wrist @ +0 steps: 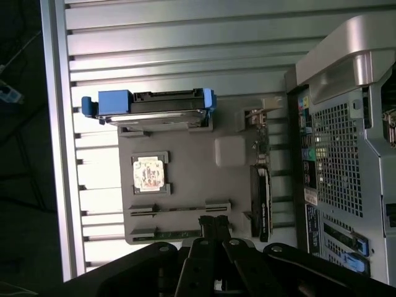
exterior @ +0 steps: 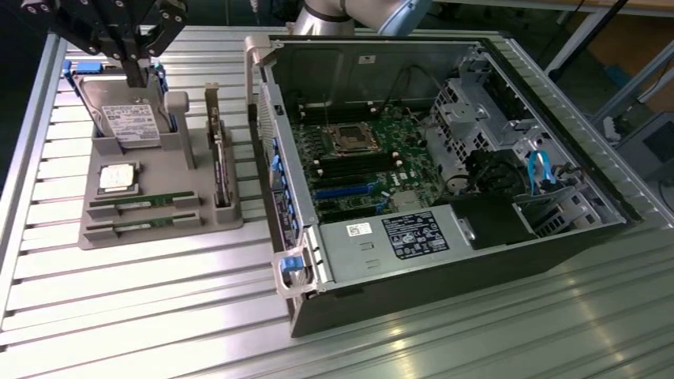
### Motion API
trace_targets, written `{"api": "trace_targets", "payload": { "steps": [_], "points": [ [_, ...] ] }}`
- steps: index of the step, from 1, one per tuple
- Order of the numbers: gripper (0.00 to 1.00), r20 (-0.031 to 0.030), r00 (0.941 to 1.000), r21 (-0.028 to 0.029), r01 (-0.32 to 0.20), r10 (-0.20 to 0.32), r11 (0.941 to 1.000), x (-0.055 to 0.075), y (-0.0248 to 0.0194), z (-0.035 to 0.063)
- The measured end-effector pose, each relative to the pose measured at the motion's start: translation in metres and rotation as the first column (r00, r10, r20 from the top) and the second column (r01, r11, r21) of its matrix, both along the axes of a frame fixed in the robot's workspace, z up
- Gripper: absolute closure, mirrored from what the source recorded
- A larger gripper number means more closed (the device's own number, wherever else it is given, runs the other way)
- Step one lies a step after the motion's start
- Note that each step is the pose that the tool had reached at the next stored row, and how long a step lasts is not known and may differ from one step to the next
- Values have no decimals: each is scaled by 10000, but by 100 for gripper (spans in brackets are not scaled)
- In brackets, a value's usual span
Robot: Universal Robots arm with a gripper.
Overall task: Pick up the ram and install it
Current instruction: 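Reach for the ram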
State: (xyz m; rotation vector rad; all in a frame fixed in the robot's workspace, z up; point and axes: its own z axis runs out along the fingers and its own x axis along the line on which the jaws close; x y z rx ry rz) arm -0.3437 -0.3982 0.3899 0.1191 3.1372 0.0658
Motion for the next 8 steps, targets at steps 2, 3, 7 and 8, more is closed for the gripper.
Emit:
{"api": "trace_targets", "payload": {
  "steps": [2,3,7,8],
  "points": [
    [90,0,10000,0,0,0,10000,-44,0,-2],
    [90,1,10000,1,0,0,10000,-66,0,-4],
    [90,1,10000,1,-1,1,10000,-112,0,-5],
    [90,1,10000,1,0,0,10000,-112,0,-5]
  ]
}}
